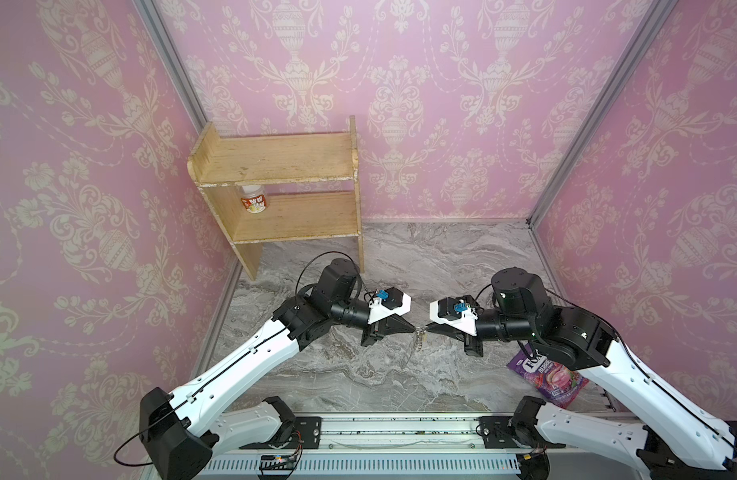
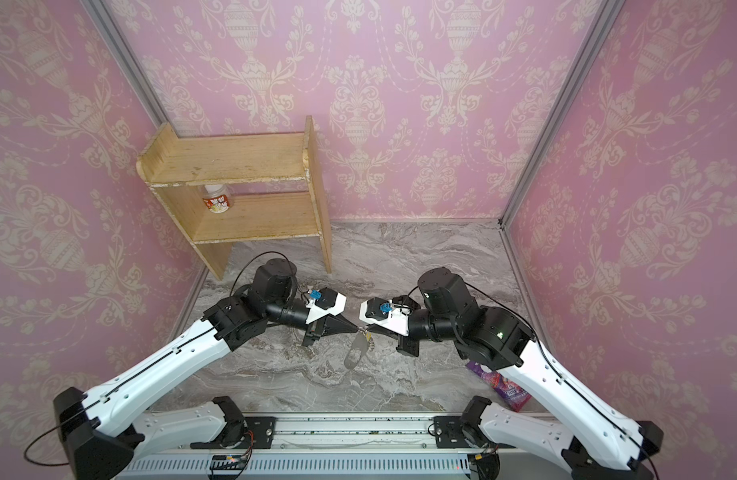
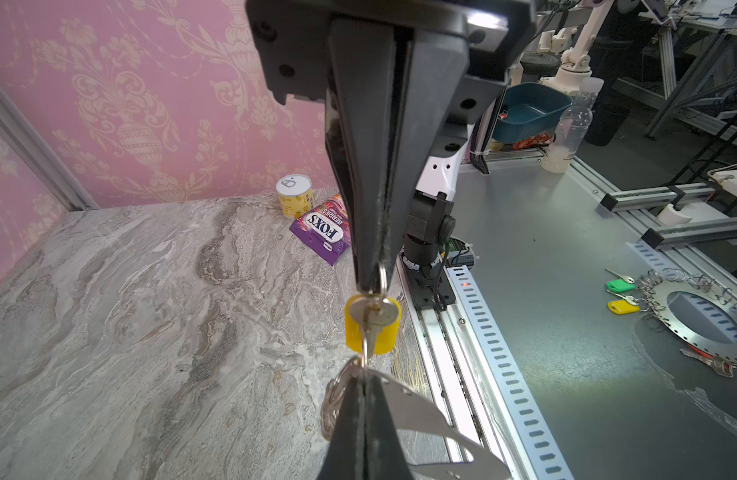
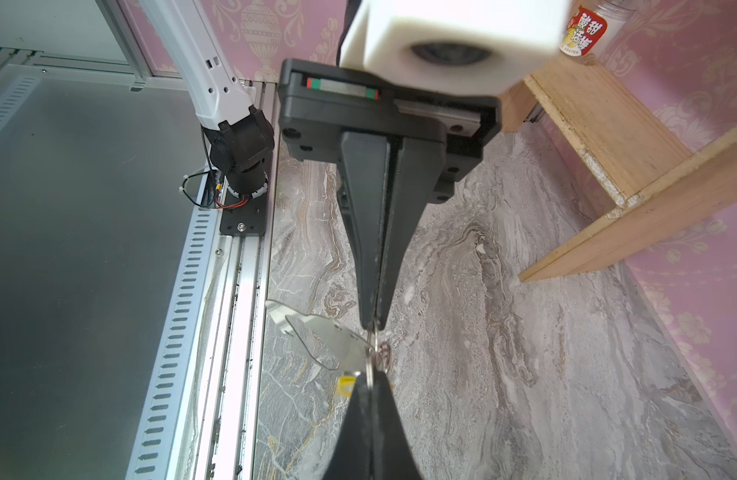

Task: Put the keys on the keyring

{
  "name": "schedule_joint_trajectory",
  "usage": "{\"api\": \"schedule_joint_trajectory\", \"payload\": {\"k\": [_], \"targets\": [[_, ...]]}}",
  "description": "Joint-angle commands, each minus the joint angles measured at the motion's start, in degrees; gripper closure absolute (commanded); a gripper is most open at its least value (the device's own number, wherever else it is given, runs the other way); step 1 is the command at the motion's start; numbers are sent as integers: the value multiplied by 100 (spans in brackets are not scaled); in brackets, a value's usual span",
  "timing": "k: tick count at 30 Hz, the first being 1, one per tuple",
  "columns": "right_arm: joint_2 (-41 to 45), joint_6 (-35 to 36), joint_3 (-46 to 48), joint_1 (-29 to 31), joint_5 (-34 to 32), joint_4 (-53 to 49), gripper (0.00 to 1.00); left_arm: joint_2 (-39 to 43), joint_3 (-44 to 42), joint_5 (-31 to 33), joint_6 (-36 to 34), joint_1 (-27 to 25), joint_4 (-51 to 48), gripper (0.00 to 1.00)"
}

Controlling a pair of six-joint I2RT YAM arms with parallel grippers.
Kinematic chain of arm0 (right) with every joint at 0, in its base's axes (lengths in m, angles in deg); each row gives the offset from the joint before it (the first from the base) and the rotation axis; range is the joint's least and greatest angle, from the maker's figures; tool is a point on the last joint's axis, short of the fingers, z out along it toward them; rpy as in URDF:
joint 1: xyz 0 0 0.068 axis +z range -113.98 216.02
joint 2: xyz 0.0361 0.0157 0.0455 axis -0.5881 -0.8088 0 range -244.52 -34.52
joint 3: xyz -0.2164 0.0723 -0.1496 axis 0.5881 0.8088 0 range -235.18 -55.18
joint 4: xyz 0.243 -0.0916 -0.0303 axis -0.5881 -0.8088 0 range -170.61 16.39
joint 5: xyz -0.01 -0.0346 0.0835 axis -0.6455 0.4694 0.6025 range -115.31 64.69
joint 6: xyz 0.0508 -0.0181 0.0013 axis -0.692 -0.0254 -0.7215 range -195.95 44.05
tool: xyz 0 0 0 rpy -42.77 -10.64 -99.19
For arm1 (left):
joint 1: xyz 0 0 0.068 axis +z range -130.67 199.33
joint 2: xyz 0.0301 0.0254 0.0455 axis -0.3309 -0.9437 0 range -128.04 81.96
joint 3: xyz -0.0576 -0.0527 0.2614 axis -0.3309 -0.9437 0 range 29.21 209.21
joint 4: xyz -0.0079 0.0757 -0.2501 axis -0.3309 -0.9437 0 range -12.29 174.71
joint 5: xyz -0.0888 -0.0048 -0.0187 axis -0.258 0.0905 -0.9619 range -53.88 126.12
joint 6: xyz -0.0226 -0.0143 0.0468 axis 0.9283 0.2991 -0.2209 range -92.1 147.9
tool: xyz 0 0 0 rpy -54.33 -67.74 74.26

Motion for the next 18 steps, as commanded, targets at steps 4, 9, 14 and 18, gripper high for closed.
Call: {"api": "schedule_joint_trajectory", "payload": {"k": [4, 9, 14, 18], "targets": [[-34, 29, -56, 175, -419, 55, 100, 131, 293, 266, -183, -80, -234, 100], [18, 29, -60, 180, -517, 98, 100, 130, 316, 303, -242, -104, -338, 100], [28, 29, -65, 180, -561, 114, 100, 131, 346, 344, -300, -115, -423, 100], [8, 29, -64, 180, -545, 110, 100, 140, 367, 362, -309, -133, -454, 100]]}}
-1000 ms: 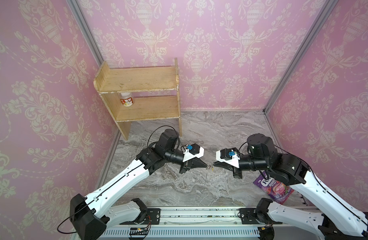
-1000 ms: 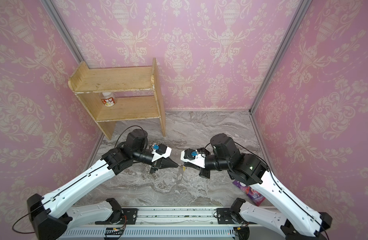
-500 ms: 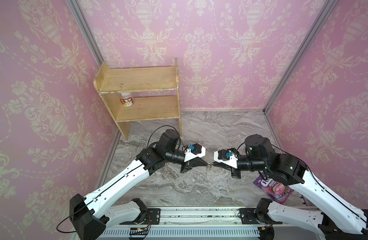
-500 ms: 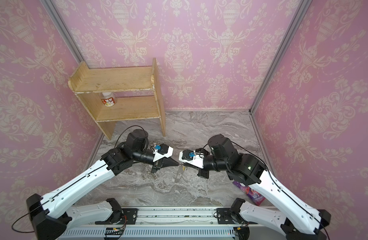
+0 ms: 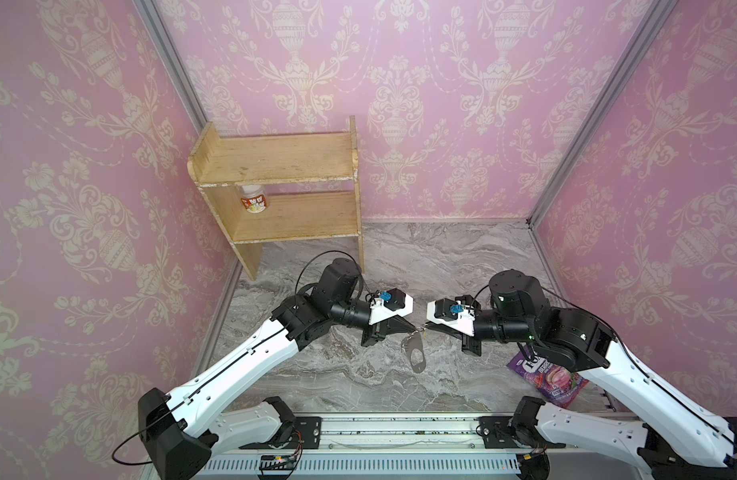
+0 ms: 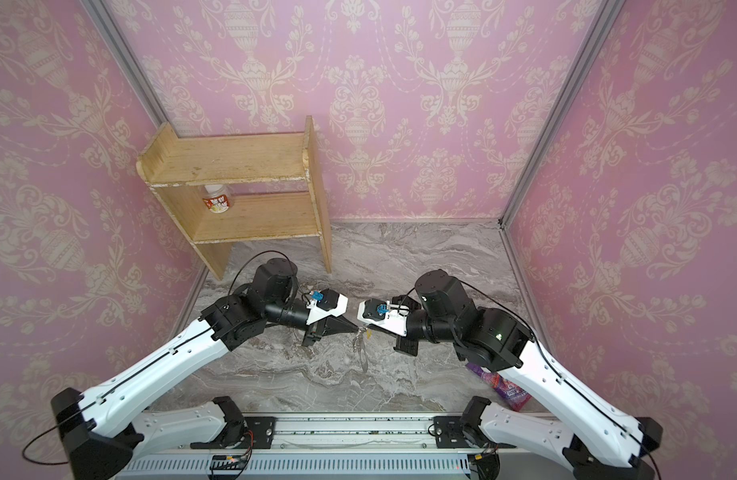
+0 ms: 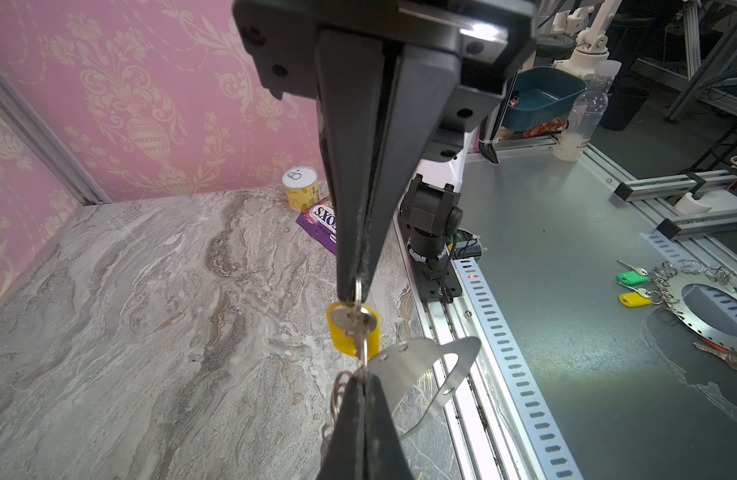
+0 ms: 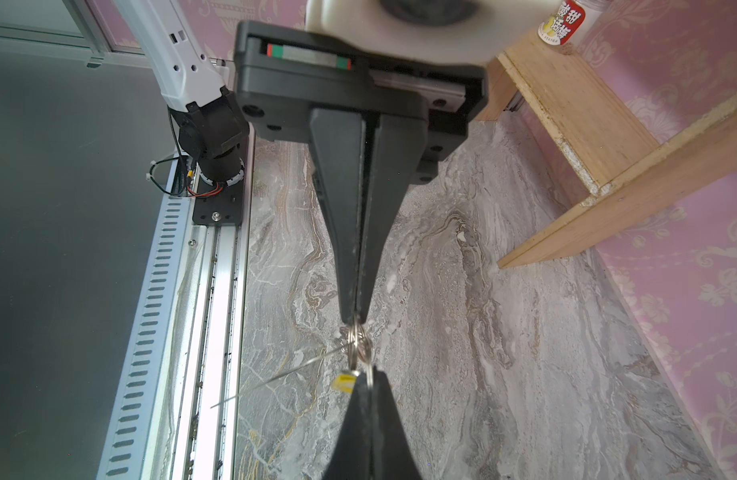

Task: Put the keys on the keyring

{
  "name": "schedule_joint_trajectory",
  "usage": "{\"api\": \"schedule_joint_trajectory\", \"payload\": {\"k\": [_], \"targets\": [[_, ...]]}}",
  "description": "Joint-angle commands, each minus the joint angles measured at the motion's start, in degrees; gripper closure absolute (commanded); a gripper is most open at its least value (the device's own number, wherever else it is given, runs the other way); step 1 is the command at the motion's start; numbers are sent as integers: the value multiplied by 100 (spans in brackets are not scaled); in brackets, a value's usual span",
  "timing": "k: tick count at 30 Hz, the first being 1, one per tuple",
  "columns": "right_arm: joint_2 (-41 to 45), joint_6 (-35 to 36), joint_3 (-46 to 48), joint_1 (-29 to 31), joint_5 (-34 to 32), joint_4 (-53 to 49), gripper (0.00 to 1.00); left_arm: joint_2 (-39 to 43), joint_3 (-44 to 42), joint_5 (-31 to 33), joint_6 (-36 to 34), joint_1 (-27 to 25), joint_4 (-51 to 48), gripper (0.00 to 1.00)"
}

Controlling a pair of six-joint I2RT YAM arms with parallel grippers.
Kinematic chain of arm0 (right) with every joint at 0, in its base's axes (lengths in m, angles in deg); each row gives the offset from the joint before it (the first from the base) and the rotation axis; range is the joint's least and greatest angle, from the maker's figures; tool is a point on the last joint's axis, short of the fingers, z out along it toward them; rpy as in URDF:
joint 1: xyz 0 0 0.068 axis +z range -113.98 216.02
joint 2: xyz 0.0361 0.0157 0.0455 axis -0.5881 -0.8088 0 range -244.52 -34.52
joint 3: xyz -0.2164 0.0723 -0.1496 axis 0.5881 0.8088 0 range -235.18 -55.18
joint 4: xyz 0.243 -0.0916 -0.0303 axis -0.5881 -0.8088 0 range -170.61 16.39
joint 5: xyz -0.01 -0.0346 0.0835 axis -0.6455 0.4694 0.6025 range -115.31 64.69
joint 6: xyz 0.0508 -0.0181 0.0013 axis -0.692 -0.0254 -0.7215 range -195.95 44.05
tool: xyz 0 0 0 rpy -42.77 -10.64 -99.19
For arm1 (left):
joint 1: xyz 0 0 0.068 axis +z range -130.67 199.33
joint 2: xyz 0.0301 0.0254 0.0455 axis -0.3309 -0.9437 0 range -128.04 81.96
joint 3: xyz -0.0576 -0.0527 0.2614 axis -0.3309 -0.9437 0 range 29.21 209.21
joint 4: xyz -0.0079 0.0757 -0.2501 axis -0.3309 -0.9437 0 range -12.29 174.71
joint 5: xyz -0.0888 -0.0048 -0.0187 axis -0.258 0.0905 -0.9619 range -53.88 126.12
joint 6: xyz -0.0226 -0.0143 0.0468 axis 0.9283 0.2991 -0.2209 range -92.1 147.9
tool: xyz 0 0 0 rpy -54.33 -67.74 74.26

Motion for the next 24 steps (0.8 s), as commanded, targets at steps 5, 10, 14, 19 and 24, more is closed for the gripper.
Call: {"api": "schedule_joint_trajectory", "payload": {"k": [5, 10, 14, 19, 24], "targets": [[2, 32, -69, 43, 29, 73, 100, 140, 221, 125, -164, -45, -146, 100], [-11, 49, -108, 44, 139, -4, 100, 140, 218, 162, -190, -49, -149, 100], [0, 58, -96, 44, 152, -29, 100, 131, 232, 168, -191, -50, -154, 100], [-35, 51, -95, 44, 241, -109, 100, 131, 243, 184, -191, -44, -145, 100], [-50, 49, -52, 44, 212, -98, 100, 131, 276, 176, -186, -43, -150, 100]]}}
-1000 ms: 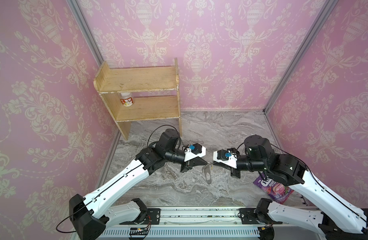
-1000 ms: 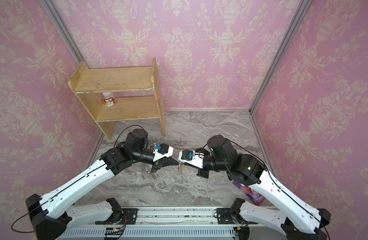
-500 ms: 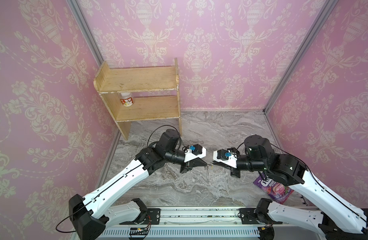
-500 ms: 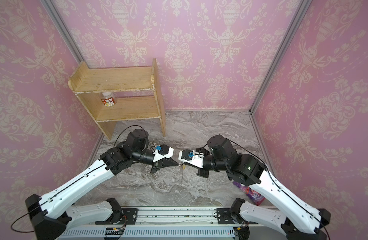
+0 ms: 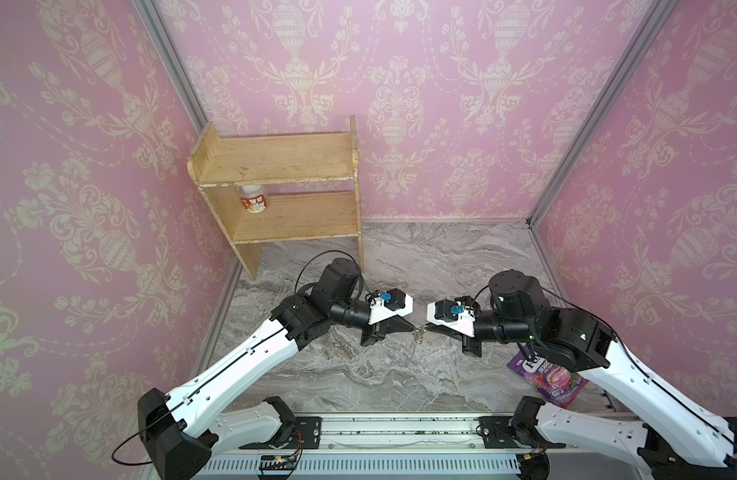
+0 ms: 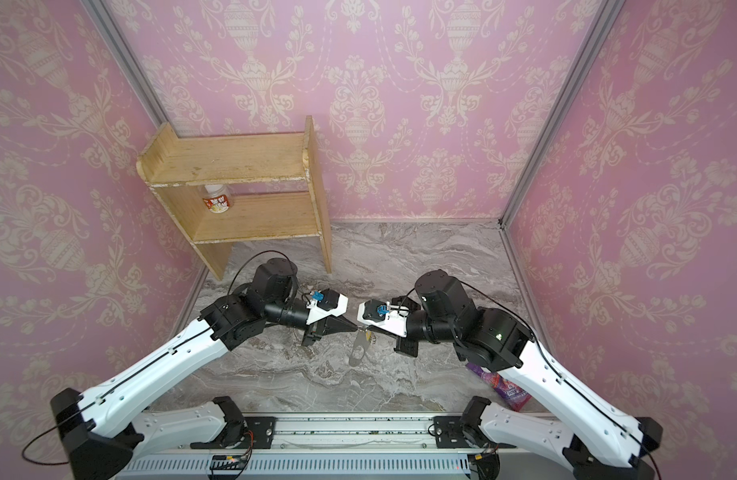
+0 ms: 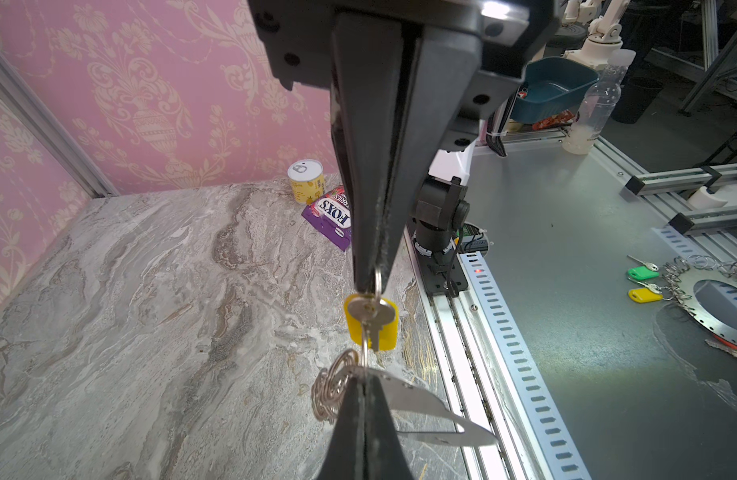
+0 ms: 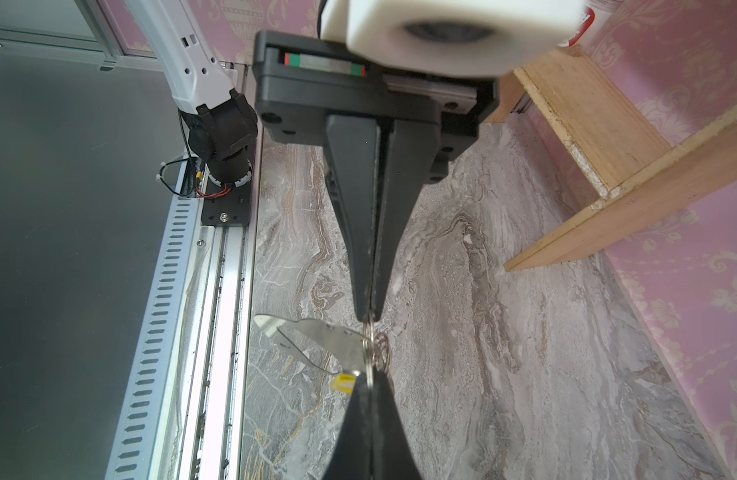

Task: Put the keys on the keyring

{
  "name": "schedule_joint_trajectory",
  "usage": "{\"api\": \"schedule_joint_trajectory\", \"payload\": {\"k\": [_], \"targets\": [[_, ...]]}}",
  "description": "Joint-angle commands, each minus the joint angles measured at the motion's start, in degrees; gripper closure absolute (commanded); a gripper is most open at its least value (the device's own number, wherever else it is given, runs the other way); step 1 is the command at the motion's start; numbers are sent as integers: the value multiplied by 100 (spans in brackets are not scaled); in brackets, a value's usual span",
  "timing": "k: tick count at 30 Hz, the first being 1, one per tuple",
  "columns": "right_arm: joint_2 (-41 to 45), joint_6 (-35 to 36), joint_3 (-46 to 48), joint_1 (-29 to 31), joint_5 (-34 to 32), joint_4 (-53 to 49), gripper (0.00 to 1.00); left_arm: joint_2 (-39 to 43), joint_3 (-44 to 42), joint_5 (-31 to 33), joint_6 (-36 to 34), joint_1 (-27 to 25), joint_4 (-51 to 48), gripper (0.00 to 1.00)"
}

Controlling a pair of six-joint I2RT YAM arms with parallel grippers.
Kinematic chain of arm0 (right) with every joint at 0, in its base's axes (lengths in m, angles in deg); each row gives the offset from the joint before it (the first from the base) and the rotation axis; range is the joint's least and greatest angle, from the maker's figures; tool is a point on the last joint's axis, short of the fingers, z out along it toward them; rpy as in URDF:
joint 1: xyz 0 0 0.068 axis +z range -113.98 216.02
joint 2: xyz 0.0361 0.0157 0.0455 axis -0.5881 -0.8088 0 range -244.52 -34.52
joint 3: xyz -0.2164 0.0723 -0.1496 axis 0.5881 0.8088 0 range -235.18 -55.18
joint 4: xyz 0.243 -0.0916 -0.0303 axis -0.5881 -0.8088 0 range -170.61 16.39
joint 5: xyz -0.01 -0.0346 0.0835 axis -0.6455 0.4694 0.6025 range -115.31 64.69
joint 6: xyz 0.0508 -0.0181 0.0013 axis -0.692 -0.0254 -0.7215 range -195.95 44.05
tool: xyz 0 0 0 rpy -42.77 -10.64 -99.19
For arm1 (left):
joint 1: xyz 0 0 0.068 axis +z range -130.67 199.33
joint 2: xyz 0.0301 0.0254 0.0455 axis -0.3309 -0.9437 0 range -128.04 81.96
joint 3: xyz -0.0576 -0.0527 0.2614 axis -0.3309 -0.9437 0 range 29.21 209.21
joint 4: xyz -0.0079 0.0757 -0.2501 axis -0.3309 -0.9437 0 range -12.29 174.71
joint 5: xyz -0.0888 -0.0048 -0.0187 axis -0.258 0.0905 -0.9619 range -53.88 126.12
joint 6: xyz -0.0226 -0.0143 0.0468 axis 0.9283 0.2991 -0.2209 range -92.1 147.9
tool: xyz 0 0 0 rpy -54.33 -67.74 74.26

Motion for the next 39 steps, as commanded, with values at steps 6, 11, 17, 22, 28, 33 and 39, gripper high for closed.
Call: {"api": "schedule_joint_trajectory", "payload": {"k": [6, 11, 17, 22, 28, 33, 39], "targets": [[-66, 29, -46, 45, 13, -49, 100, 128, 252, -50, -95, -50, -57, 100], [-13, 29, -60, 44, -50, 4, 100, 122, 234, -55, -100, -58, -91, 100], [46, 4, -65, 45, -31, 22, 100, 123, 178, 8, -130, -59, -91, 100], [61, 12, -74, 44, -29, 28, 100, 113, 186, 26, -125, -53, -70, 100], [115, 3, -65, 45, -38, 50, 100, 90, 161, 71, -108, -54, -73, 100], [82, -14, -62, 42, -47, 48, 100, 87, 178, 80, -90, -65, -50, 100], [-1, -67, -39, 42, 10, 122, 100, 87, 241, 136, -137, -110, -127, 100]]}}
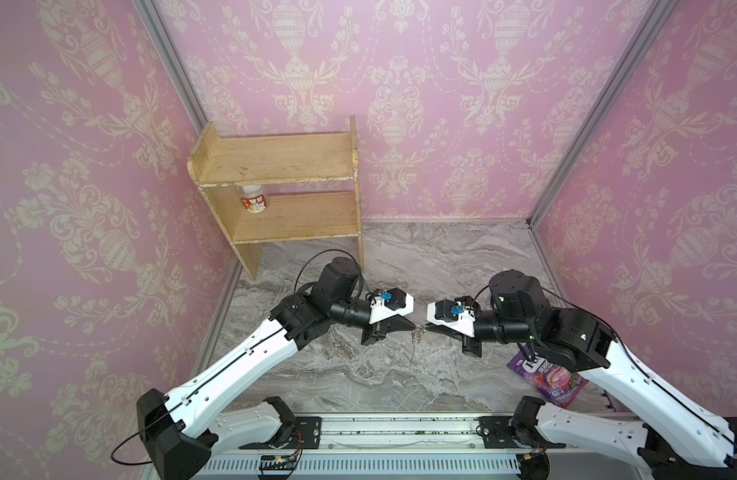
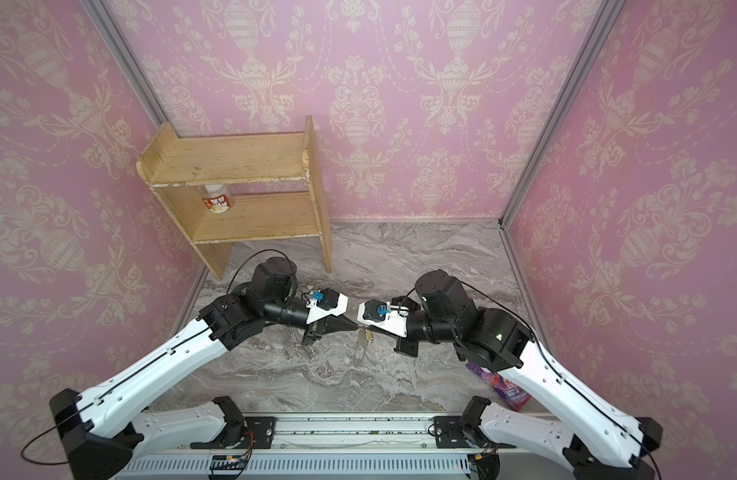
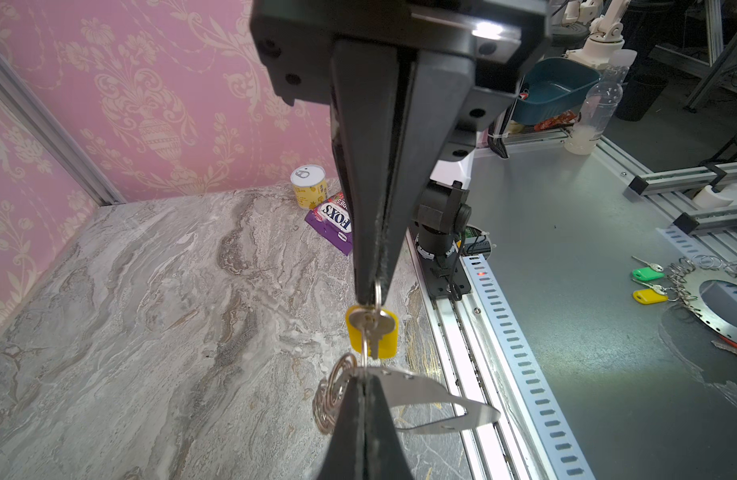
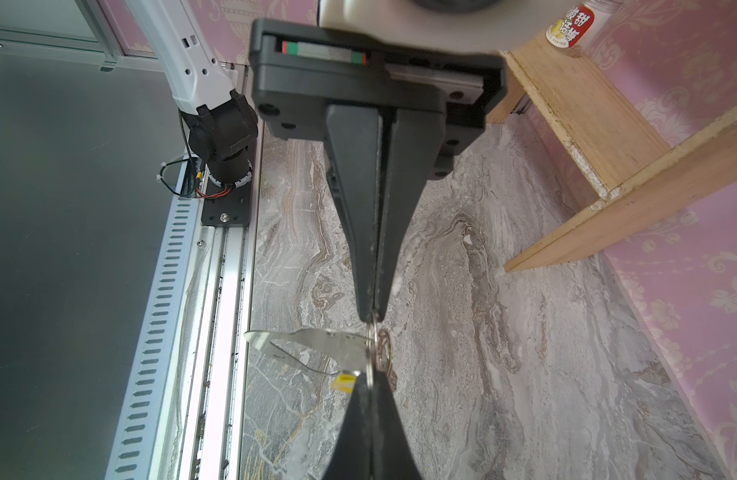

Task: Put the keys on the keyring

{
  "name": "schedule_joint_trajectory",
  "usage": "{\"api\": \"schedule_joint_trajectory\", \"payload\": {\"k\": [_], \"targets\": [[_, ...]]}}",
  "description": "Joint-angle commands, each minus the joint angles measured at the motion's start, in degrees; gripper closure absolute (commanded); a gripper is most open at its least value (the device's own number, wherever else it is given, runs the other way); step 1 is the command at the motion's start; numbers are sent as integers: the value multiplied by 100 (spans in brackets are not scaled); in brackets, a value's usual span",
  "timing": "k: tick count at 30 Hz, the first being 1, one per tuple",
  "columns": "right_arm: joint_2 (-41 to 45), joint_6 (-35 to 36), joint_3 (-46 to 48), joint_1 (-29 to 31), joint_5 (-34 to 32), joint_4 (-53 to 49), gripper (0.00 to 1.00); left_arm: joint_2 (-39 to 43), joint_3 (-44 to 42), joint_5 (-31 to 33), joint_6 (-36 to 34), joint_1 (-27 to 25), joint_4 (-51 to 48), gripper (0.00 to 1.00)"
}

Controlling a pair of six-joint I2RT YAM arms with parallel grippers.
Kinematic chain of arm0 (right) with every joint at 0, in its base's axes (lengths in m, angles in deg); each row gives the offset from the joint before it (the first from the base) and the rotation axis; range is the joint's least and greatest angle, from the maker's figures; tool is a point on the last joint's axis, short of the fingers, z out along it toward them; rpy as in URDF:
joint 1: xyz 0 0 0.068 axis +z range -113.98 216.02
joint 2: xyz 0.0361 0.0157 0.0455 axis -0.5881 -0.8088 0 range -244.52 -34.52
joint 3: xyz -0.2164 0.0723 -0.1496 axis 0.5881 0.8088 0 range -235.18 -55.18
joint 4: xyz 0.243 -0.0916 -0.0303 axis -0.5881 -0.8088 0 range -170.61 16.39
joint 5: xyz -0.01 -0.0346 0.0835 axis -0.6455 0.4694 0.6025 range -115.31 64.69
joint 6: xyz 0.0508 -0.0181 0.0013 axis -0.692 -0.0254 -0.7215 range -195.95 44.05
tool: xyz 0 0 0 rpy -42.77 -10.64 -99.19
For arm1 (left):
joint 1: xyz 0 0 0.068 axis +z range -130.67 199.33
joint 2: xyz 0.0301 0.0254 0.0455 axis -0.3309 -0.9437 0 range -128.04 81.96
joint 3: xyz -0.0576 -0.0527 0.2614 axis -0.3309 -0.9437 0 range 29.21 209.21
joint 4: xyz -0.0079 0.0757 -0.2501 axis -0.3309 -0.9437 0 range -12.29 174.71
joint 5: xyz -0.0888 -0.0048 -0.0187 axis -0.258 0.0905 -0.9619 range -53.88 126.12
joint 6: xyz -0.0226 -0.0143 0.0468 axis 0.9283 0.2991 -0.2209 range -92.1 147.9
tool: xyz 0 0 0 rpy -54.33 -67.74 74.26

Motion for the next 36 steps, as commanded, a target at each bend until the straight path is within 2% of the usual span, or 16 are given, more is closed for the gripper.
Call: {"api": "schedule_joint_trajectory", "payload": {"k": [1, 36], "targets": [[43, -67, -21, 43, -44, 162, 100, 87, 152, 101, -146, -71, -170, 100], [9, 17, -82, 36, 131, -123, 100, 109, 187, 296, -322, -112, -259, 100]]}}
